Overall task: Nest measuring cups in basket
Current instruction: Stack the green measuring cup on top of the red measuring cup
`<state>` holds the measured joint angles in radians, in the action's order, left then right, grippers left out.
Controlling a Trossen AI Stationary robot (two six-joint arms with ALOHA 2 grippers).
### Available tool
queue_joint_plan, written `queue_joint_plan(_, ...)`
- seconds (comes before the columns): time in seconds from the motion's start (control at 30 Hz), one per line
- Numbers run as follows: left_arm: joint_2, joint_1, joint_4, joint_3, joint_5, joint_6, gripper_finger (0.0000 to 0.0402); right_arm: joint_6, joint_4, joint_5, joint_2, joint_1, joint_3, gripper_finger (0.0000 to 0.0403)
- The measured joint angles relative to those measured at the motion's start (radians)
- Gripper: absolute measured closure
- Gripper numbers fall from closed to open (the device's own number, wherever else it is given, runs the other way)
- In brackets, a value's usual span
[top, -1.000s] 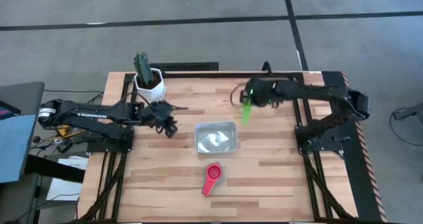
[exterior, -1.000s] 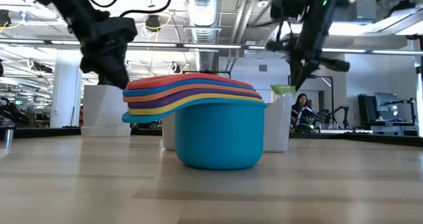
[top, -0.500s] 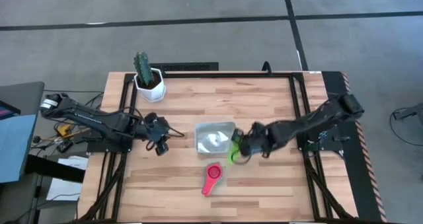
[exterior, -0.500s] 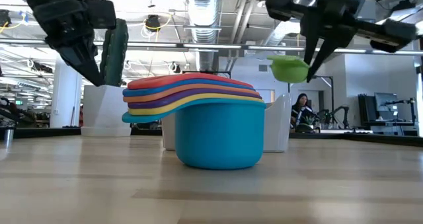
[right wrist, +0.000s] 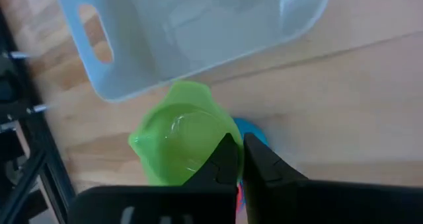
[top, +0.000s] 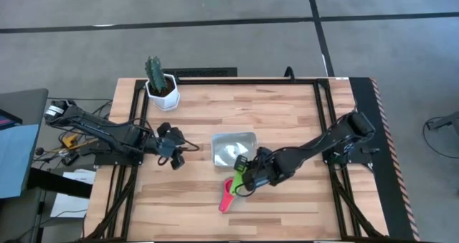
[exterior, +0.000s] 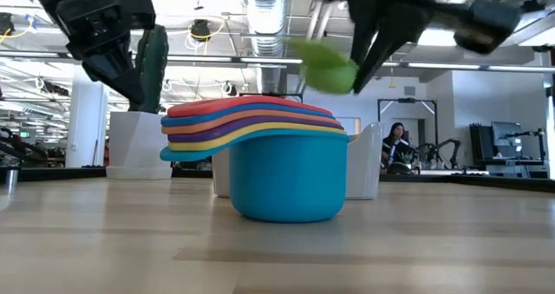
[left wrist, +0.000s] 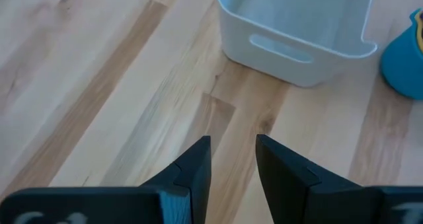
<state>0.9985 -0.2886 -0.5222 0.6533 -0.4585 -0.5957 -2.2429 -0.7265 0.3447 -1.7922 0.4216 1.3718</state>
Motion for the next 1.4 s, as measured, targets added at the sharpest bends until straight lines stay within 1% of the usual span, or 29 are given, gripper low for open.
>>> queue_joint_plan(0.13,0.000,0.000,0.006,0.000,-0.004,-0.022,0.0295,-0.001,0.040,0.000,-0.036,0.018,0.043,0.0387)
queue_joint_plan(0.23,0.000,0.000,0.008,0.000,-0.025,-0.044,0.0295,-0.001,-0.005,0.000,-0.068,0.031,0.078,0.0390)
queue_joint_plan(0.3,0.000,0.000,0.011,0.000,-0.029,-0.045,0.0295,-0.001,0.023,-0.013,-0.083,0.034,0.108,0.0391)
queue_joint_plan(0.43,0.001,0.000,0.018,0.000,-0.027,-0.045,0.0295,-0.005,0.020,-0.011,-0.120,0.042,0.143,0.0387)
queue_joint_plan(0.53,0.001,0.000,0.016,0.000,-0.027,-0.045,0.0295,-0.004,-0.040,-0.029,-0.143,0.049,0.176,0.0388)
queue_joint_plan(0.6,0.001,0.000,0.016,0.000,-0.028,-0.045,0.0295,-0.008,-0.022,-0.041,-0.152,0.054,0.201,0.0390)
queue_joint_plan(0.67,0.001,0.000,0.018,0.000,-0.031,-0.045,0.0295,-0.010,-0.066,-0.039,-0.170,0.060,0.215,0.0390)
queue_joint_plan(0.73,0.001,0.000,0.019,0.000,-0.035,-0.045,0.0295,-0.012,-0.040,-0.047,-0.192,0.060,0.233,0.0388)
queue_joint_plan(0.8,0.001,0.000,0.023,0.000,-0.037,-0.045,0.0295,-0.010,-0.069,-0.055,-0.205,0.064,0.255,0.0387)
queue_joint_plan(0.87,0.001,0.000,0.018,0.000,-0.036,-0.045,0.0295,-0.011,-0.054,-0.054,-0.217,0.064,0.269,0.0387)
queue_joint_plan(1.4,0.001,0.000,0.016,0.000,-0.037,-0.056,0.0295,-0.011,-0.051,-0.056,-0.234,0.064,0.275,0.0386)
